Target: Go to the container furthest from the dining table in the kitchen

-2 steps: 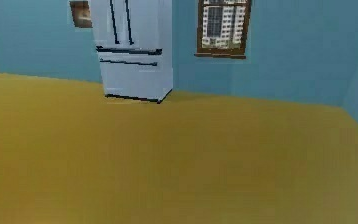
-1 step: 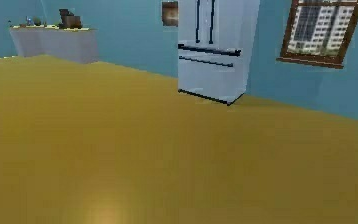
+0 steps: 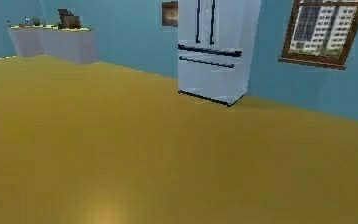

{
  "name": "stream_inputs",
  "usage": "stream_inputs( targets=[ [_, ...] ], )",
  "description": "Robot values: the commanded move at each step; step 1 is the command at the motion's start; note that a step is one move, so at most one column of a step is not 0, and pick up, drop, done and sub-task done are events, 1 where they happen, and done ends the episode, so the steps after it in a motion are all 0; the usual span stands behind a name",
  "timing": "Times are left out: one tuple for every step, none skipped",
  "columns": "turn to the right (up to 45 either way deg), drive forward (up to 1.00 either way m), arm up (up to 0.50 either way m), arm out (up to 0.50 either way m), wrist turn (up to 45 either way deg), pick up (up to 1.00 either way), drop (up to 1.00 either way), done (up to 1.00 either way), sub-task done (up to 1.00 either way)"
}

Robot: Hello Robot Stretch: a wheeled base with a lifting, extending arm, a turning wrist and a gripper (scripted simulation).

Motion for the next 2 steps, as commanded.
stream_inputs(
  targets=[
    [-39.0, 0.0, 0.0, 0.0, 0.0, 0.0, 0.0, 0.0, 0.0],
    [0.0, 1.0, 0.0, 0.0, 0.0, 0.0, 0.0, 0.0, 0.0]
  ],
)
